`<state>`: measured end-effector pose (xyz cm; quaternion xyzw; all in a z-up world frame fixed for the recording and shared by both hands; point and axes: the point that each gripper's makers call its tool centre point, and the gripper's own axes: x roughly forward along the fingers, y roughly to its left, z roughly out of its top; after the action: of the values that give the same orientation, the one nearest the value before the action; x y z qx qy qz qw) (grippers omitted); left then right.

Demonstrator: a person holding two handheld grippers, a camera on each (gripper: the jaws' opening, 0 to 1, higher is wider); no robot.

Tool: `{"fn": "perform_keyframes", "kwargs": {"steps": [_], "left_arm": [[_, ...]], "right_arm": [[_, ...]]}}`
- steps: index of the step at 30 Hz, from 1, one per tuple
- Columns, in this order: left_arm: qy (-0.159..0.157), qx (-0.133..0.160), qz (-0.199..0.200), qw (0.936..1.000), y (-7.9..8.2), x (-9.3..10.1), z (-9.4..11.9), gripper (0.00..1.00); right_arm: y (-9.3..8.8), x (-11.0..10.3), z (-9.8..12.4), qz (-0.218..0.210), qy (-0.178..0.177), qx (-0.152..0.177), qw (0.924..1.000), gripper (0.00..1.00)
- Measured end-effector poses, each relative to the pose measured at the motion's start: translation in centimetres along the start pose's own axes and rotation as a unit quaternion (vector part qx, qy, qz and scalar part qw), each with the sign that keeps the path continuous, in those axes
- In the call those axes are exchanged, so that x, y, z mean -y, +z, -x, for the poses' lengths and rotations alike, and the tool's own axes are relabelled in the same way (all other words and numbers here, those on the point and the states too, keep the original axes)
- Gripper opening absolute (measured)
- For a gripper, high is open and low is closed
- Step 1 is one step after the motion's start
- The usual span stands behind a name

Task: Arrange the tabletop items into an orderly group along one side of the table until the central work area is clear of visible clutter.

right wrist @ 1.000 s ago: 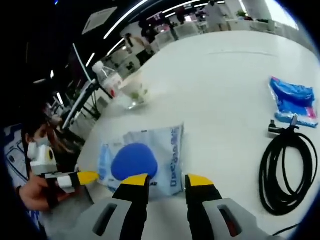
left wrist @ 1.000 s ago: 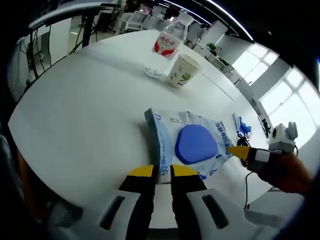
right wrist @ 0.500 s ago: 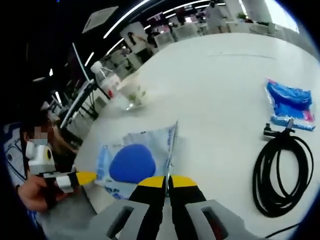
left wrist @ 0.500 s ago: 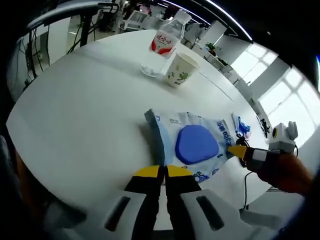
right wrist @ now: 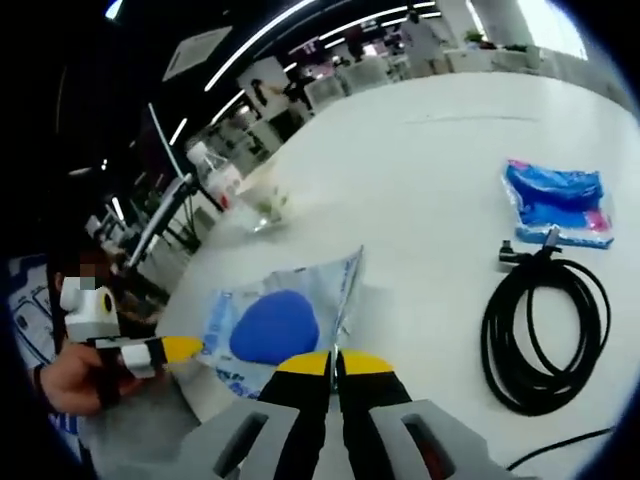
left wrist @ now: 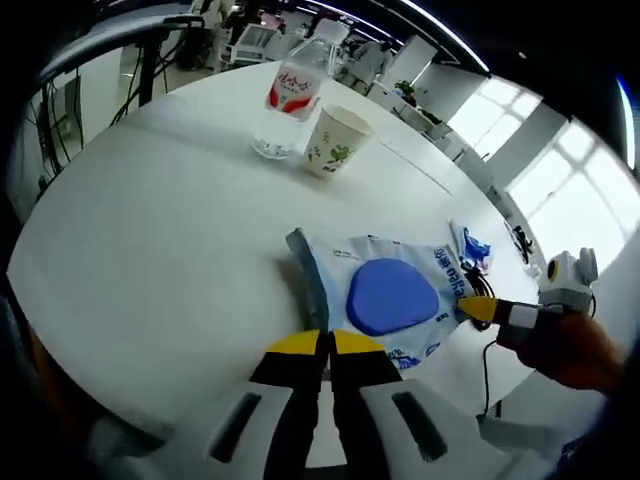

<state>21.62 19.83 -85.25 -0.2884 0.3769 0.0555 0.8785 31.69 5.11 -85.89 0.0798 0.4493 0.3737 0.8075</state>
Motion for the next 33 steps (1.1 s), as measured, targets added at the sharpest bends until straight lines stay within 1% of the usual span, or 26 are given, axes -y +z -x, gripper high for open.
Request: {"fn": "perform_keyframes", "kwargs": {"steps": [3, 6, 8, 9, 14, 17, 18, 21, 22, 23, 26, 29, 30, 33], "left_arm": [[-0.003, 0.001, 0.0, 1.0, 0.1, 0.2, 0.0, 0.0], [-0.005, 0.003, -0.001, 1.0, 0.2, 0.7, 0.5, 0.0], [-0.007, 0.003, -0.002, 1.0, 0.3, 0.7, 0.4, 0.0], [-0.008, 0.003, -0.001, 1.0, 0.3, 0.7, 0.4, 0.0], [-0.015, 0.001, -0.007, 0.9999, 0.0, 1.3, 0.8, 0.0], [-0.018, -0.001, -0.008, 0.9998, 0.0, 1.2, 0.4, 0.0], [-0.019, 0.0, -0.008, 0.9998, 0.1, 1.3, 0.4, 0.0], [-0.023, 0.001, -0.009, 0.9997, 0.2, 1.2, 0.3, 0.0], [-0.025, 0.002, -0.009, 0.9997, 0.2, 1.4, 0.4, 0.0], [-0.027, 0.002, -0.012, 0.9996, 0.2, 1.8, 0.5, 0.0], [-0.031, 0.002, -0.023, 0.9993, 0.1, 2.0, 0.5, 0.0], [-0.036, 0.001, -0.025, 0.999, 0.2, 2.2, 0.3, 0.0], [-0.038, 0.0, -0.027, 0.9989, 0.1, 2.4, 0.2, 0.0], [-0.044, -0.002, -0.036, 0.9984, 0.0, 3.2, 0.2, 0.0]], "right_arm": [[0.0, 0.1, 0.2, -0.006, 0.0, 0.004, 1.0, 0.0], [-0.1, 0.2, 0.6, -0.009, 0.001, 0.008, 0.9999, 0.0], [-0.5, 0.0, 1.2, -0.008, 0.003, 0.009, 0.9999, 0.0], [-0.3, 0.2, 1.2, -0.009, 0.003, 0.01, 0.9999, 0.0], [-0.4, 0.5, 1.6, -0.013, 0.0, 0.014, 0.9998, 0.0], [-0.4, 0.3, 2.1, -0.018, -0.001, 0.019, 0.9997, 0.0], [-0.9, 0.0, 2.6, -0.019, -0.001, 0.021, 0.9996, 0.0], [-0.9, 0.1, 2.7, -0.021, -0.003, 0.024, 0.9995, 0.0], [-1.2, 0.1, 3.1, -0.019, -0.004, 0.027, 0.9995, 0.0], [-1.3, 0.0, 3.4, -0.017, -0.005, 0.029, 0.9994, 0.0], [-2.0, 0.0, 4.1, -0.009, -0.006, 0.028, 0.9995, 0.0], [-2.8, -0.1, 5.0, -0.015, -0.008, 0.031, 0.9994, 0.0], [-2.7, 0.2, 4.9, -0.017, -0.009, 0.031, 0.9993, 0.0], [-3.2, 0.4, 5.4, -0.025, -0.013, 0.035, 0.999, 0.0]]}}
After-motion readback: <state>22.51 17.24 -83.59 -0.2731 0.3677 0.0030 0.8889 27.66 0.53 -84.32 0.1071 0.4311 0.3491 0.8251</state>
